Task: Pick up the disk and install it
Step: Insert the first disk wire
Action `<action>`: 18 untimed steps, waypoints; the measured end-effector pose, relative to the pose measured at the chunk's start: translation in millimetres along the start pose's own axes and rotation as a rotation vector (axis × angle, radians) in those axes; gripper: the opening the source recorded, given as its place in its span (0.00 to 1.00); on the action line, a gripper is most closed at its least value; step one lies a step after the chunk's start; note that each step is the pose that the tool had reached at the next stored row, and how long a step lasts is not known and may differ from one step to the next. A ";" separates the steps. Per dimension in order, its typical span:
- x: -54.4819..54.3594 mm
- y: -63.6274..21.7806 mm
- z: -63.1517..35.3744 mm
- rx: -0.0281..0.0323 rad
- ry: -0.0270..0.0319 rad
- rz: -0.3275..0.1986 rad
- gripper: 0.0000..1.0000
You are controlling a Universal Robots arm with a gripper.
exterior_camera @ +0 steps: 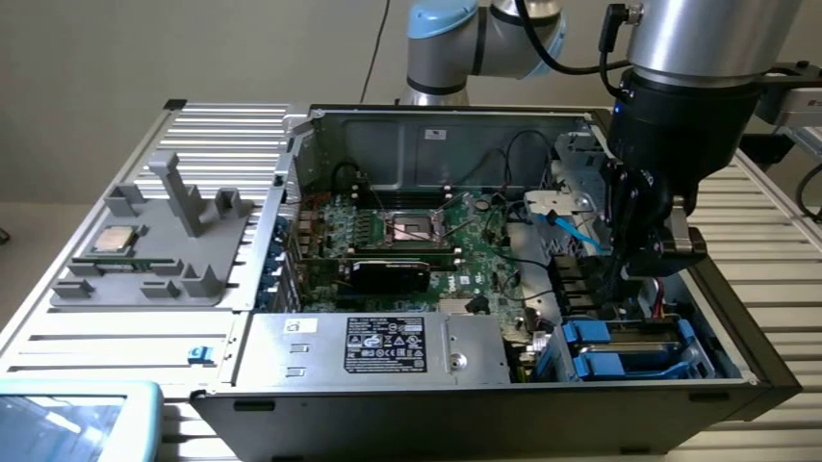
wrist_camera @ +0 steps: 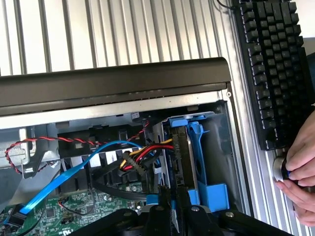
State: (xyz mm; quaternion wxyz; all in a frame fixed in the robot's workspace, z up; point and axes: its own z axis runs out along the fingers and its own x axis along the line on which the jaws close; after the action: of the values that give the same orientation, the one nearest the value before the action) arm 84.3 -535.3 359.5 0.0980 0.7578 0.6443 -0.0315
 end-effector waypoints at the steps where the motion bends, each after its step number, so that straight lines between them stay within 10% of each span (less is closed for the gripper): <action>1: 0.0 0.0 0.0 0.0000 0.0001 0.000 0.18; 12: 0.2 0.7 0.0 0.0012 -0.0001 0.000 0.16; 18: 0.5 3.8 0.3 0.0350 -0.0054 -0.007 0.16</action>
State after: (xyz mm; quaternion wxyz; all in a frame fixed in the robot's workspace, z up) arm 88.1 -535.4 359.5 0.0863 0.7572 0.6459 -0.0451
